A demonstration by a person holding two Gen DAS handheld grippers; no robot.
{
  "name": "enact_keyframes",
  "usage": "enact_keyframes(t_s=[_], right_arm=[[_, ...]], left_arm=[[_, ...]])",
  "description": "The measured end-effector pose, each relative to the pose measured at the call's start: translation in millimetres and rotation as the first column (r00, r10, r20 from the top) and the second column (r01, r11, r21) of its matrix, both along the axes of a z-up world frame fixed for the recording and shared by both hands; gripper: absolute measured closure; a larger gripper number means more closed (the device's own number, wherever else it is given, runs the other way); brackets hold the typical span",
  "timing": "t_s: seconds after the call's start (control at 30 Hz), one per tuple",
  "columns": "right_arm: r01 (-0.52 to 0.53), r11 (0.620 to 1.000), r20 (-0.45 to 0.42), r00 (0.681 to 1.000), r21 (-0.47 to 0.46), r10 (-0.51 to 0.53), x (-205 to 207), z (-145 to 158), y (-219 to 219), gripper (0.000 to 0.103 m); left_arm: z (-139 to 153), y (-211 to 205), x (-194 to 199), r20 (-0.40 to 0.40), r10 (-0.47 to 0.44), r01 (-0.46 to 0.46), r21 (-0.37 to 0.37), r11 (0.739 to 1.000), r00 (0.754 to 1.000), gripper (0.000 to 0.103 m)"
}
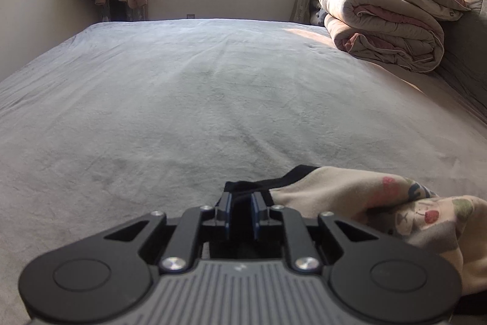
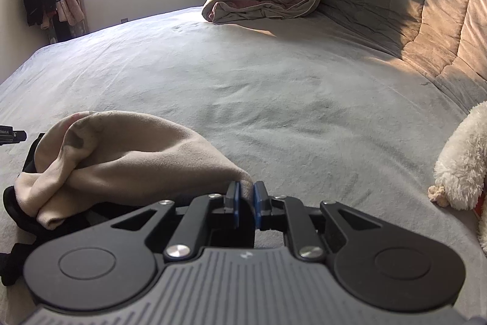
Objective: Fold clothes
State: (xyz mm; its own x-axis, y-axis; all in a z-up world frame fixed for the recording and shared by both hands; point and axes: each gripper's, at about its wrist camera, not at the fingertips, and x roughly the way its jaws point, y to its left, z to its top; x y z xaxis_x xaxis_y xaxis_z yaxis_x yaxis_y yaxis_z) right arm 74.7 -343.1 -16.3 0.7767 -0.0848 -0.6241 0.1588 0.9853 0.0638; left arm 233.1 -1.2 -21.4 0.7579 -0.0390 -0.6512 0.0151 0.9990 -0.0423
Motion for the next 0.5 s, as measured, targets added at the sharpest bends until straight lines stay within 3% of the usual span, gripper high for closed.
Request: enact_keyframes(t_s=[0.07,0.13,0.2,0.5], right_arm=[[-0.003,1.000,-0.007,1.000,0.000,0.003,1,-1,-1,0.086],[-0.005,1.000,-0.013,1.000,0.000,0.005,2,-3,-1,0.082],[-0.009,1.000,-0.009,1.000,-0.001,0.009,2,-2,0,0.064],[-0.051,0.999,0.033,0.998,0.011,0.050,-3,10,18,0.064]], left_arm=[[-1,2,-6,-0.037,-0.014,0.013,-0.032,0.999,0.999,0.069],[-3,3,-12,-0.079,-0.028,0.023,-0.068,0.997,0.996,0.064],[-4,5,-18,-0.127,-0.038,0.024,-0.108,0.994,0.991,0.060],[-9,11,-53,-0.281,-0.122,0.047,-0.260,0.964,0.952,0.054]])
